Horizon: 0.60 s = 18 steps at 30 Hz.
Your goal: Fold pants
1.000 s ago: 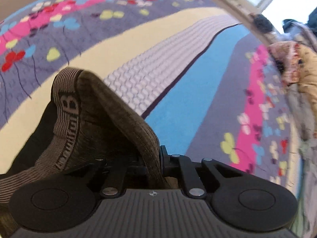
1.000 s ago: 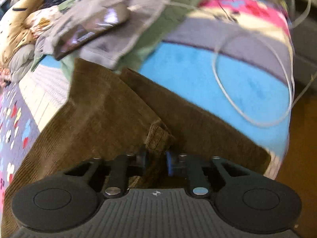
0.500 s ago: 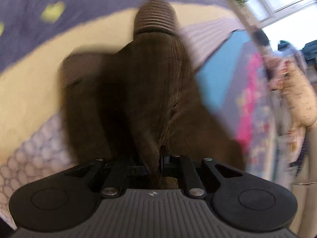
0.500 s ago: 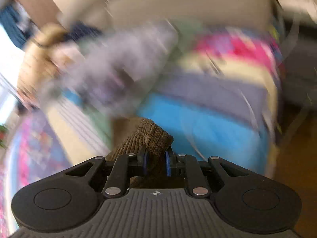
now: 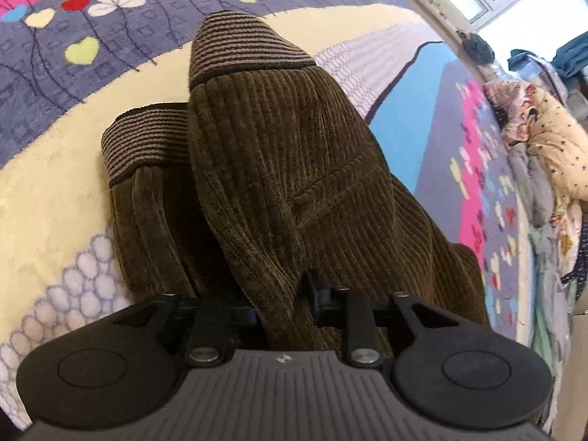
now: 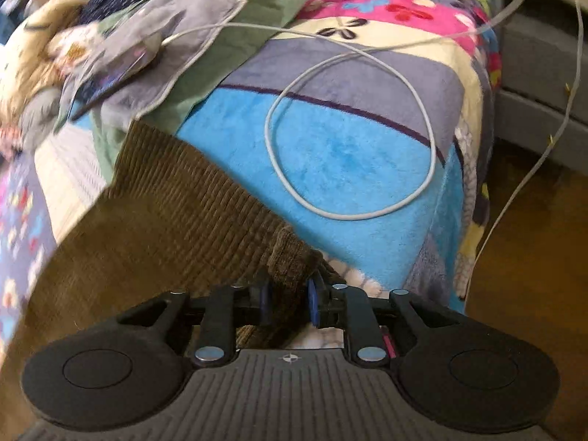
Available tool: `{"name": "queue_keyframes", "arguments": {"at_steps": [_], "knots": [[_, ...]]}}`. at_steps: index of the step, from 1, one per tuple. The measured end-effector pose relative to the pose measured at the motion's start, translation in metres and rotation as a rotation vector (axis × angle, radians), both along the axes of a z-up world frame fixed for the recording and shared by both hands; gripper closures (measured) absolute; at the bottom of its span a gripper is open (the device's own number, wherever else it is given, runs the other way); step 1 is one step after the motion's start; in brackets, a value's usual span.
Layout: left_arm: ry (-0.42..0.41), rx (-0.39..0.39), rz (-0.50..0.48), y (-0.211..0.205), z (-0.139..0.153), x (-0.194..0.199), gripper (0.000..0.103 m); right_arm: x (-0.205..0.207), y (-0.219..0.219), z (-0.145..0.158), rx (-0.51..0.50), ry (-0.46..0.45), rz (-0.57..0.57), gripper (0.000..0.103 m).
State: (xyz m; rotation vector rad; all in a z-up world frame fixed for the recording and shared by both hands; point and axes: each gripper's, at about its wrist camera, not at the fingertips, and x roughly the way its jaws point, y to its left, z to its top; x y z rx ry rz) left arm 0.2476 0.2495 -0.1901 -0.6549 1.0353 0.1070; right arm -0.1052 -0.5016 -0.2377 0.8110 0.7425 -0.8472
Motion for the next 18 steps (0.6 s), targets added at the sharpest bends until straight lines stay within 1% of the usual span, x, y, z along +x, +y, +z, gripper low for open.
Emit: {"name": "queue_keyframes", "arguments": {"at_steps": [1, 2, 3, 4, 5, 7, 9, 11, 13, 14, 16, 17, 18], "knots": [[-0.015, -0.012, -0.005, 0.003, 0.002, -0.003, 0.057, 0.005, 0.003, 0.003, -0.014, 0.053, 0.034, 0.069], [-0.037, -0.022, -0.010, 0.006, 0.005, -0.007, 0.043, 0.011, 0.008, 0.008, -0.026, 0.152, 0.052, 0.037], [-0.058, -0.026, -0.016, 0.012, 0.008, -0.014, 0.030, 0.014, 0.013, 0.012, -0.047, 0.210, 0.052, 0.010], [-0.079, -0.029, -0.023, 0.016, 0.012, -0.018, 0.025, 0.013, 0.019, 0.018, -0.081, 0.219, 0.063, 0.010], [-0.099, -0.037, -0.025, 0.021, 0.016, -0.023, 0.017, 0.012, 0.027, 0.025, -0.106, 0.214, 0.086, 0.013], [-0.137, -0.073, -0.005, 0.033, 0.024, -0.031, 0.016, 0.013, 0.046, 0.043, -0.153, 0.197, 0.130, 0.012], [-0.175, -0.133, 0.033, 0.049, 0.031, -0.035, 0.016, 0.019, 0.066, 0.063, -0.203, 0.170, 0.179, 0.012], [-0.199, -0.156, 0.065, 0.058, 0.038, -0.025, 0.016, 0.032, 0.086, 0.083, -0.240, 0.144, 0.243, 0.012], [-0.218, -0.145, 0.071, 0.071, 0.046, -0.016, 0.016, 0.050, 0.109, 0.102, -0.286, 0.114, 0.311, 0.012], [-0.219, -0.123, 0.066, 0.072, 0.047, -0.007, 0.013, 0.058, 0.119, 0.109, -0.303, 0.102, 0.341, 0.012], [-0.164, -0.066, 0.079, 0.075, 0.042, 0.010, 0.011, 0.077, 0.144, 0.125, -0.343, 0.077, 0.405, 0.012], [-0.133, -0.048, 0.064, 0.072, 0.038, 0.020, 0.024, 0.085, 0.153, 0.133, -0.357, 0.066, 0.430, 0.012], [-0.125, -0.028, 0.035, 0.070, 0.038, 0.025, 0.078, 0.094, 0.167, 0.140, -0.372, 0.053, 0.469, 0.012]]}}
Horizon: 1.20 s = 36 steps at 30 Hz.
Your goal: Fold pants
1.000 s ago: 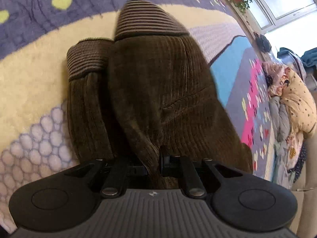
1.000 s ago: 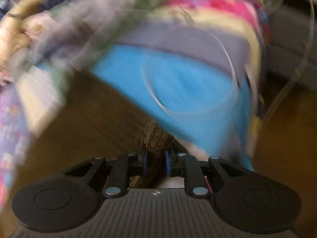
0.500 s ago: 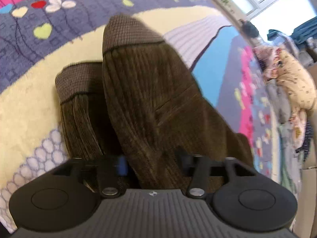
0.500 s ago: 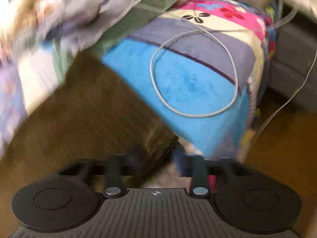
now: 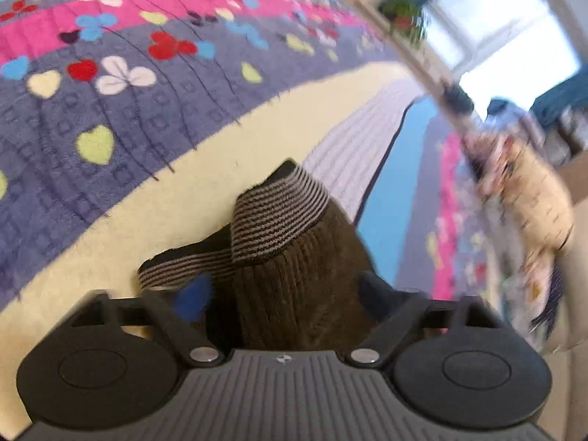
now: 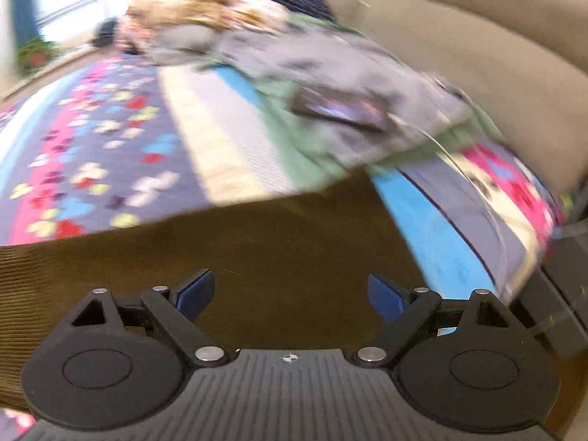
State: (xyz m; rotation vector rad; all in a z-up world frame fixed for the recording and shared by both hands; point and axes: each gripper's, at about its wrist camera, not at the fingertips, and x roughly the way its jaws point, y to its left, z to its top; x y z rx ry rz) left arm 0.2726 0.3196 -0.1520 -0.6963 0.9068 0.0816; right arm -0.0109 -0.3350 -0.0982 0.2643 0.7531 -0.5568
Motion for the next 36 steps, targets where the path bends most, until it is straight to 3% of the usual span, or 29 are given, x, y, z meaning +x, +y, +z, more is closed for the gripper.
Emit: {"name": "queue_keyframes", "arguments": {"at_steps": [1, 3, 6, 8, 11, 13, 15, 19, 22, 26, 32, 34, 35, 36], "knots": [[0.009, 0.030, -0.022, -0.005, 0.002, 0.003, 0.088, 0.008, 0.010, 0.006, -0.010, -0.001, 0.027, 0.012], [-0.045, 0.037, -0.025, -0.009, 0.017, -0.004, 0.092, 0.021, 0.032, 0.014, -0.027, -0.003, 0.086, 0.012], [-0.075, -0.064, -0.003, 0.003, 0.041, -0.033, 0.093, 0.036, 0.060, 0.017, -0.031, -0.008, 0.168, 0.012], [-0.081, -0.087, 0.015, 0.015, 0.040, -0.056, 0.093, 0.045, 0.078, 0.015, -0.041, -0.014, 0.214, 0.012], [0.033, -0.055, 0.030, 0.027, 0.000, -0.058, 0.092, 0.061, 0.100, 0.009, -0.033, -0.008, 0.263, 0.012], [0.094, -0.127, 0.080, 0.040, -0.036, -0.054, 0.091, 0.072, 0.114, 0.004, -0.019, 0.012, 0.283, 0.012], [0.077, -0.199, 0.120, 0.046, -0.049, -0.052, 0.089, 0.084, 0.126, 0.003, 0.008, 0.020, 0.309, 0.012], [0.054, -0.114, 0.060, 0.037, -0.042, -0.049, 0.084, 0.129, 0.142, 0.016, 0.147, -0.036, 0.399, 0.012], [0.045, -0.143, 0.061, 0.040, -0.044, -0.050, 0.083, 0.190, 0.155, 0.028, 0.336, -0.061, 0.492, 0.011], [0.052, -0.147, 0.067, 0.040, -0.044, -0.050, 0.082, 0.285, 0.191, 0.019, 0.553, 0.051, 0.622, 0.011], [0.059, -0.122, 0.051, 0.037, -0.043, -0.046, 0.080, 0.368, 0.265, -0.020, 0.462, 0.303, 0.680, 0.011], [0.058, -0.132, 0.054, 0.037, -0.043, -0.046, 0.080, 0.378, 0.288, -0.034, 0.414, 0.414, 0.742, 0.021], [0.060, -0.138, 0.057, 0.038, -0.043, -0.046, 0.080, 0.378, 0.297, -0.038, 0.385, 0.447, 0.776, 0.062], [0.060, -0.146, 0.061, 0.039, -0.043, -0.047, 0.080, 0.380, 0.308, -0.039, 0.324, 0.477, 0.804, 0.094]]}}
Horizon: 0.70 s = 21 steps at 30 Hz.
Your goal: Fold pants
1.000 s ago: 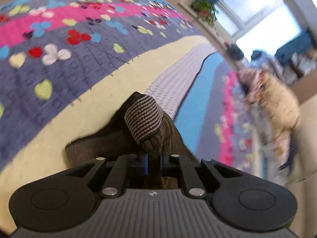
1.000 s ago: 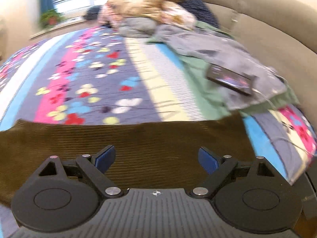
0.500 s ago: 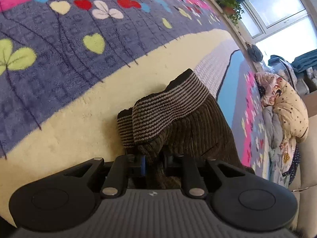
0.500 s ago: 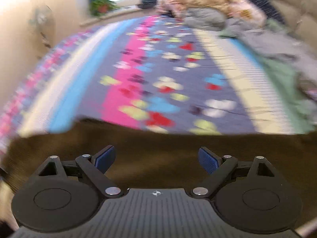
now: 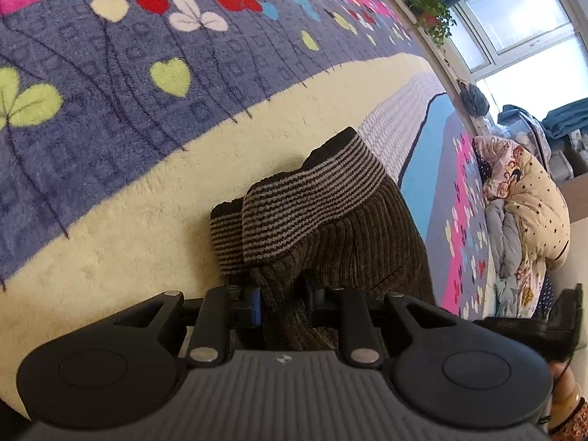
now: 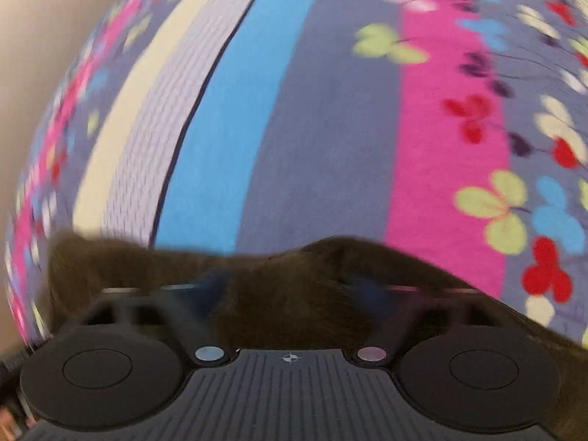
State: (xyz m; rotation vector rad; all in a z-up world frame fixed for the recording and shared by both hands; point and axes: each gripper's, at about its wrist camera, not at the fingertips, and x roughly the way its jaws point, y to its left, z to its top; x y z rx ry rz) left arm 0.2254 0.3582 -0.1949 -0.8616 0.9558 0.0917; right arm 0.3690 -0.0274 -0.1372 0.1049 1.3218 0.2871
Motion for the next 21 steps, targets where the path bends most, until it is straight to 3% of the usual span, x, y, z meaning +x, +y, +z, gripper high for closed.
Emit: {"name": "queue_keyframes", "arguments": {"at_steps": [3, 6, 9, 12, 13, 14, 15, 17, 19, 21], "knots": [[-0.023, -0.032, 0.016, 0.003, 0.005, -0.001, 0.080, 0.011, 0.000, 0.011, -0.029, -0.132, 0.022, 0.096], [-0.061, -0.036, 0.016, 0.003, 0.004, 0.002, 0.071, 0.030, -0.022, -0.009, 0.036, -0.133, -0.089, 0.096], [-0.044, -0.007, 0.007, -0.001, -0.003, 0.007, 0.071, 0.023, -0.017, -0.034, 0.048, -0.168, -0.140, 0.093], [-0.047, -0.017, -0.003, 0.004, 0.000, 0.004, 0.071, 0.012, -0.020, -0.027, 0.080, -0.209, -0.160, 0.086], [-0.051, -0.004, -0.006, 0.006, 0.005, 0.001, 0.071, 0.011, -0.025, -0.024, 0.095, -0.211, -0.151, 0.081], [-0.057, 0.028, -0.009, 0.007, 0.013, -0.002, 0.071, 0.006, -0.028, -0.018, 0.101, -0.208, -0.142, 0.064], [-0.063, 0.077, -0.016, 0.007, 0.023, -0.004, 0.069, 0.001, -0.031, -0.012, 0.089, -0.205, -0.137, 0.039], [-0.102, 0.175, -0.039, 0.008, 0.048, -0.013, 0.069, -0.012, -0.040, 0.007, 0.031, -0.235, -0.142, 0.009], [-0.154, 0.215, -0.053, 0.006, 0.073, -0.020, 0.065, -0.032, -0.048, 0.023, -0.005, -0.307, -0.129, 0.007], [-0.211, 0.213, -0.069, -0.004, 0.093, -0.019, 0.042, -0.067, -0.055, 0.041, -0.025, -0.395, -0.171, 0.007]]}}
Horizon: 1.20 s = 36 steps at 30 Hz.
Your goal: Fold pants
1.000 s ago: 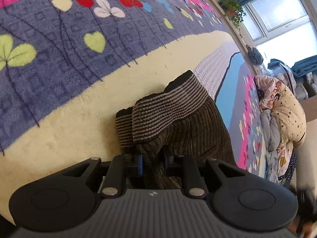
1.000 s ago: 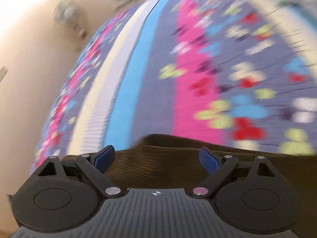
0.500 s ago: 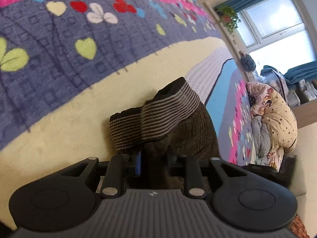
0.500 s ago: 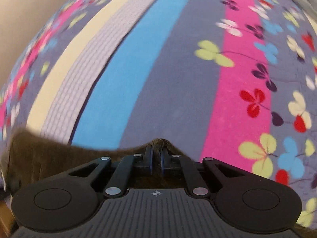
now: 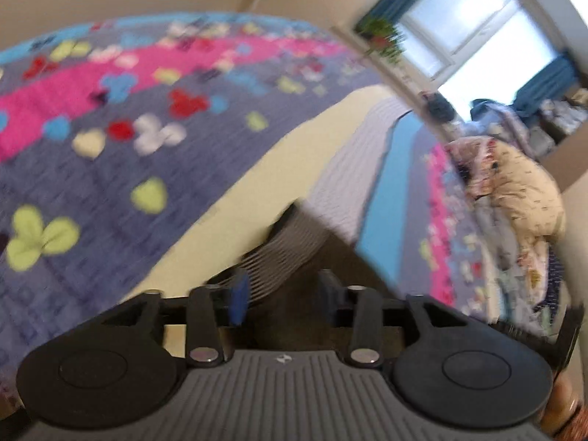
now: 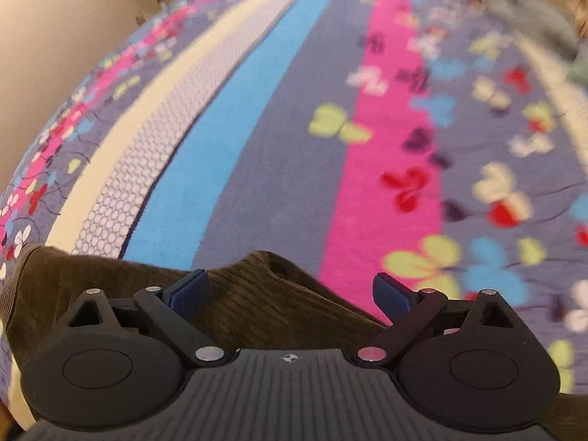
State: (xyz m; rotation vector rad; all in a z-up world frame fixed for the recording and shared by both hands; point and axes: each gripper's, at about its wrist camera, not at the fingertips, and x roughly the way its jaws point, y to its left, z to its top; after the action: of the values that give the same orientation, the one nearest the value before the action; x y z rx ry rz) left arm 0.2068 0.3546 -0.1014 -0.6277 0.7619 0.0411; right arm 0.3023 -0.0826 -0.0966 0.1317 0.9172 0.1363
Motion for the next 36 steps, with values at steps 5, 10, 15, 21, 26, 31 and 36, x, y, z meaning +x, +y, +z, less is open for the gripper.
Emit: {"name": "queue_keyframes", "arguments": {"at_steps": [5, 10, 15, 21, 26, 31, 36], "knots": [[-0.076, 0.009, -0.151, -0.061, 0.006, 0.030, 0.008, -0.099, 0.032, -0.011, 0.023, -0.111, 0.066, 0.007], [0.106, 0.046, -0.223, -0.091, -0.058, 0.063, 0.014, -0.158, 0.060, -0.079, -0.198, -0.062, 0.085, 0.007], [0.096, 0.093, -0.223, -0.075, -0.058, 0.052, 0.019, -0.197, -0.034, -0.095, -0.143, 0.056, -0.072, 0.003], [0.126, 0.162, -0.188, -0.081, -0.051, 0.046, 0.019, -0.272, -0.196, -0.103, 0.013, 0.223, -0.485, 0.001], [0.197, 0.317, -0.175, -0.121, -0.025, 0.038, 0.018, -0.345, -0.291, -0.083, 0.282, 0.158, -0.823, 0.001], [0.106, 0.363, -0.223, -0.174, 0.016, 0.008, 0.008, -0.384, -0.348, -0.058, 0.283, -0.135, -0.890, 0.001], [0.105, 0.294, -0.271, -0.232, 0.034, -0.006, 0.008, -0.393, -0.403, -0.115, 0.528, -0.186, -0.952, 0.001]]}}
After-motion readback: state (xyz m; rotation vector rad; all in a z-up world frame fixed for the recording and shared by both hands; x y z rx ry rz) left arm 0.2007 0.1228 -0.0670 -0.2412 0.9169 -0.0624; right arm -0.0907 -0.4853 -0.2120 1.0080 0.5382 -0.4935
